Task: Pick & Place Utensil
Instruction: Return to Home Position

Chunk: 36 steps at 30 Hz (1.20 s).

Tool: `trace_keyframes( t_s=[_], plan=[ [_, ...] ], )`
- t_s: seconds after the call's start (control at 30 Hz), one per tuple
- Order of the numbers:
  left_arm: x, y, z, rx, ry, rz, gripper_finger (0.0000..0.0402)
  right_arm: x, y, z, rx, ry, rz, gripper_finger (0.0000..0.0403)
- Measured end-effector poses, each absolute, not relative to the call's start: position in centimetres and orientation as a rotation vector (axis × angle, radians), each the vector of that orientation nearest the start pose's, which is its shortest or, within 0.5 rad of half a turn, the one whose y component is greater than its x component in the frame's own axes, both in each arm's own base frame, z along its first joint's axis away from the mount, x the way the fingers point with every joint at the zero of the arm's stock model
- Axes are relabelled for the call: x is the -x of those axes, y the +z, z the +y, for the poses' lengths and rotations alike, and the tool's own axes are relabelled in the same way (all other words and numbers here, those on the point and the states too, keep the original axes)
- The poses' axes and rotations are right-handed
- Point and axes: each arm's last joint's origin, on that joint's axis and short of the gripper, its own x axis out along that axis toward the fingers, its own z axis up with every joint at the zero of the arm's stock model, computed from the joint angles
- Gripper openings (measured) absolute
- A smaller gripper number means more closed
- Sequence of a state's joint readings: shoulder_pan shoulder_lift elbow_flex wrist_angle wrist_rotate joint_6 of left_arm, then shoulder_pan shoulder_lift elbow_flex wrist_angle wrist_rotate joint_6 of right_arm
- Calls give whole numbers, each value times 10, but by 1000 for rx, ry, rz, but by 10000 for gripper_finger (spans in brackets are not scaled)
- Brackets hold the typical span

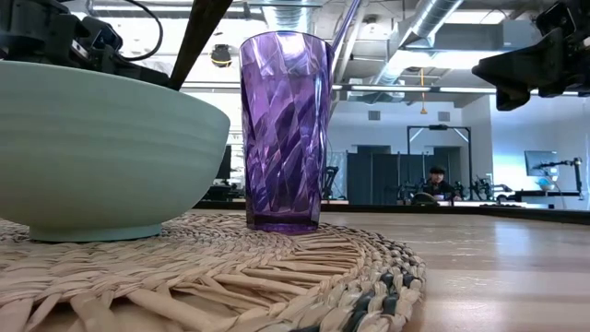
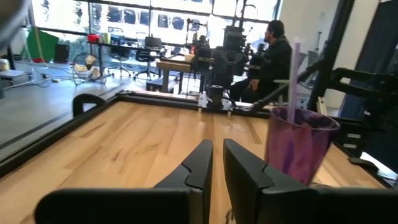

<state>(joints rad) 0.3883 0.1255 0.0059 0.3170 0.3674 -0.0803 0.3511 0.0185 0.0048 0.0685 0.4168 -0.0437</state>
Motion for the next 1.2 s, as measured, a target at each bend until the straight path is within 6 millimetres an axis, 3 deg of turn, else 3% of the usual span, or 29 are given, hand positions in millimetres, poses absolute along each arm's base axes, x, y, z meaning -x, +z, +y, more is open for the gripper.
trace_keyframes(
  t_s=[1.2],
  plan=[
    [-99,185,25,12,-28,-181,40,-94,170,22,23,-67,-50,56]
  ],
)
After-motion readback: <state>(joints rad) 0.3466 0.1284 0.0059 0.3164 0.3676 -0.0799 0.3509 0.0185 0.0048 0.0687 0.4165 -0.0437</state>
